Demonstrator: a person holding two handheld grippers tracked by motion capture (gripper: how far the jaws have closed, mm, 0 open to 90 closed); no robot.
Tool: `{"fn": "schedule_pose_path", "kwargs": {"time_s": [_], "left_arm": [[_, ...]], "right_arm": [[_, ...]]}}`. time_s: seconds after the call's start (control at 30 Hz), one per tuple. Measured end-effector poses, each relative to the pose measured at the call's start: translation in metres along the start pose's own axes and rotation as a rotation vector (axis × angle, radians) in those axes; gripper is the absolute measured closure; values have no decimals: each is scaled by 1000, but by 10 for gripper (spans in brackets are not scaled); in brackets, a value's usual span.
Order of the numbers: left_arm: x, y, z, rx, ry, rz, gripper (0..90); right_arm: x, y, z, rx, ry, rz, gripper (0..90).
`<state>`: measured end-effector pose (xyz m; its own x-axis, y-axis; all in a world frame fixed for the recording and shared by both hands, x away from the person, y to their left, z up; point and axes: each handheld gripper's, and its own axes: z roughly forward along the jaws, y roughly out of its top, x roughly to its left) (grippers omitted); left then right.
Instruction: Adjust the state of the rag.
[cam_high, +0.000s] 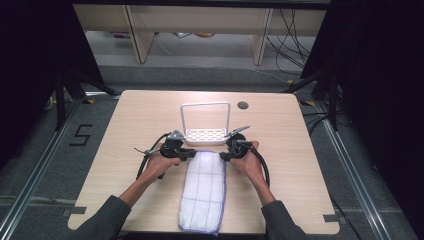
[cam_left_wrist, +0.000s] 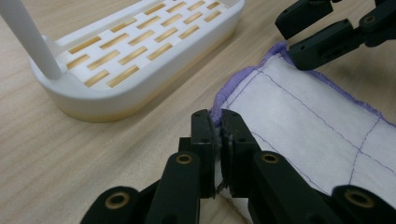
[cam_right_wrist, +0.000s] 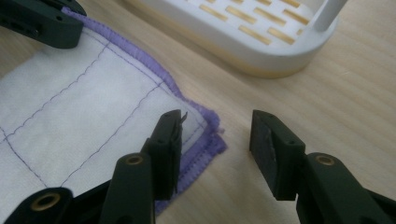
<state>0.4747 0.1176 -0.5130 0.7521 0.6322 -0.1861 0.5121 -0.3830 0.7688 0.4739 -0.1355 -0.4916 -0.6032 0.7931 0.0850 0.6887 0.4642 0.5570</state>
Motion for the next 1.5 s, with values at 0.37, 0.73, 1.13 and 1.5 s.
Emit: {"fn": "schedule_pose_path", "kwargs": {"time_s": [0.37, 0.73, 1.13, 1.5], "left_arm": [[2, -1, 1, 15, -2, 2, 832], [2, 0, -1, 3, 2, 4, 851], [-3, 9, -15, -28, -11, 9, 858], [-11, 20, -42, -81, -10, 27, 857]], "right_arm": [[4, 0, 6, -16, 23, -2, 693], [6, 0, 5, -45, 71, -35, 863], [9, 4, -13, -128, 93, -85, 864], [15, 12, -30, -187, 96, -110, 864]]}}
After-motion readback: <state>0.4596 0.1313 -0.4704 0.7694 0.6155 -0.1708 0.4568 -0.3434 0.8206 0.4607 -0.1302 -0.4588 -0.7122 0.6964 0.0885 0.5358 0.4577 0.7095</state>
